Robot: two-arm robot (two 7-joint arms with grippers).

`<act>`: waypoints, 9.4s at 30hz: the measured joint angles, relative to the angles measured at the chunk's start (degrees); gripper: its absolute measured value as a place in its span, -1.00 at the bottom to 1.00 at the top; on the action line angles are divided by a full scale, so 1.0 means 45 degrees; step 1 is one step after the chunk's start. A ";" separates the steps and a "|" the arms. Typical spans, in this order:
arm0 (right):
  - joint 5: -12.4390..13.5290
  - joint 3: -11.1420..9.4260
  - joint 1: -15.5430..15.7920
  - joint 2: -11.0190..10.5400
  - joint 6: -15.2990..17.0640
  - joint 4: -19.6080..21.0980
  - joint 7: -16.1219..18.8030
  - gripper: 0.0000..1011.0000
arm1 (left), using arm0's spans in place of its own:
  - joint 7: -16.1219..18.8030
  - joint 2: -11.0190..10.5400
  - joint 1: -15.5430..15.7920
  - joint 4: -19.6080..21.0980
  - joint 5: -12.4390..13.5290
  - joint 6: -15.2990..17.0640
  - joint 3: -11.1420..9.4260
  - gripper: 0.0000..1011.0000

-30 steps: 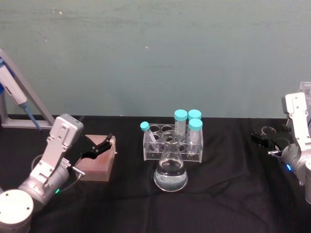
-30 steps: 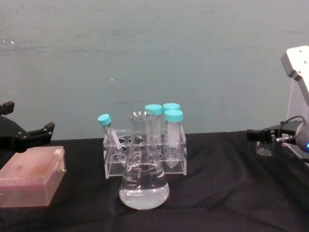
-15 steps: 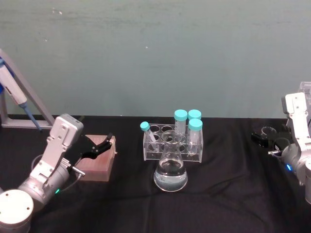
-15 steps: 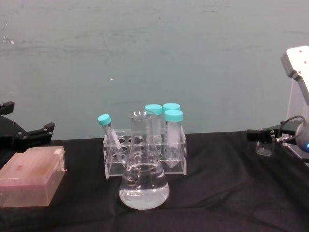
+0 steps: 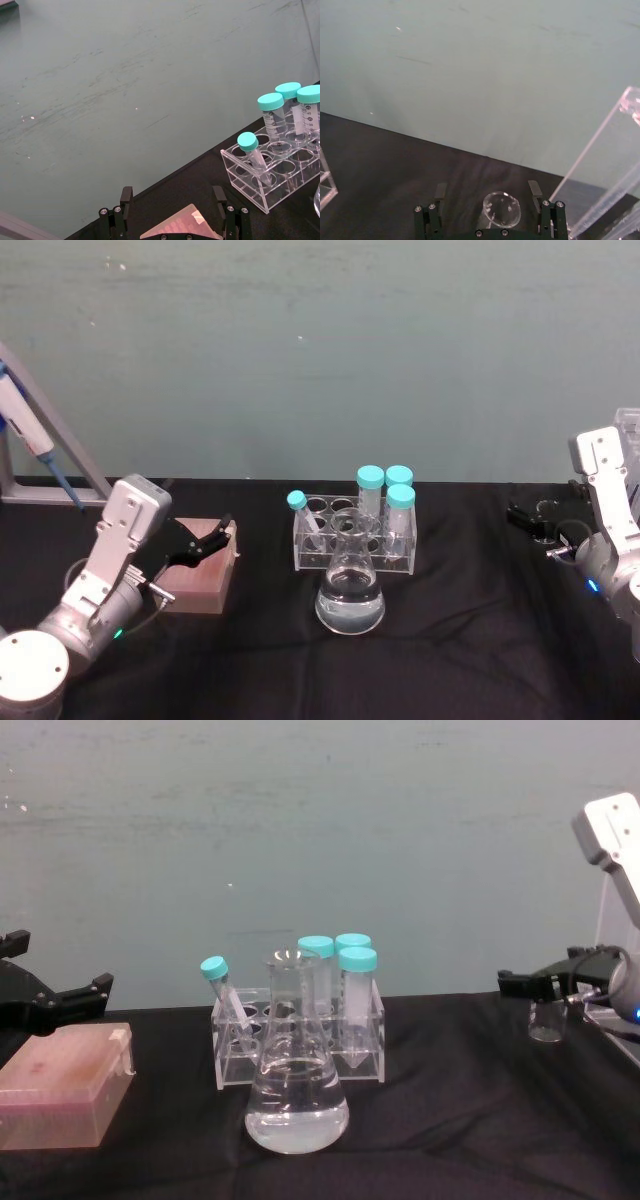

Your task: Place the experimental apparatus aside using one hand.

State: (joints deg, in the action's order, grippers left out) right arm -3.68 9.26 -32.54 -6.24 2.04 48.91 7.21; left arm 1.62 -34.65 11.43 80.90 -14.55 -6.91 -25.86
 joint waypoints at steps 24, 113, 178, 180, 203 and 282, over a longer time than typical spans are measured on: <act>0.0924 0.0696 0.2992 -0.2084 -0.0162 0.4926 0.2951 0.98 | 0.0000 0.0000 -0.0001 -0.0001 0.0000 0.0000 0.0000 0.98; 0.4555 0.5628 -0.1602 -0.1481 -0.2439 0.0201 0.9237 0.98 | 0.0000 0.0000 0.0000 0.0000 0.0000 0.0000 0.0000 0.98; 0.4707 0.6092 -0.2145 -0.0867 -0.2597 -0.0640 0.8872 0.24 | 0.0000 0.0000 0.0000 0.0000 -0.0001 0.0000 0.0001 0.98; 0.4707 0.6092 -0.2145 -0.0867 -0.2598 -0.0640 0.8874 0.12 | 0.0000 0.0000 0.0000 0.0000 0.0000 0.0000 0.0000 0.98; 0.4707 0.6093 -0.2131 -0.0880 -0.2599 -0.0616 0.8866 -0.06 | 0.0000 0.0000 0.0000 -0.0001 0.0000 0.0000 0.0000 0.98; 0.5547 0.2776 0.2991 -0.4788 0.0689 0.7865 0.3436 -0.07 | 0.0000 0.0000 0.0000 0.0000 0.0000 0.0000 0.0000 0.98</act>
State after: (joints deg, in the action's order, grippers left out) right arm 21.28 21.75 -19.08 -27.79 5.14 84.31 22.67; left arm 1.62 -34.65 11.43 80.90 -14.55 -6.91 -25.86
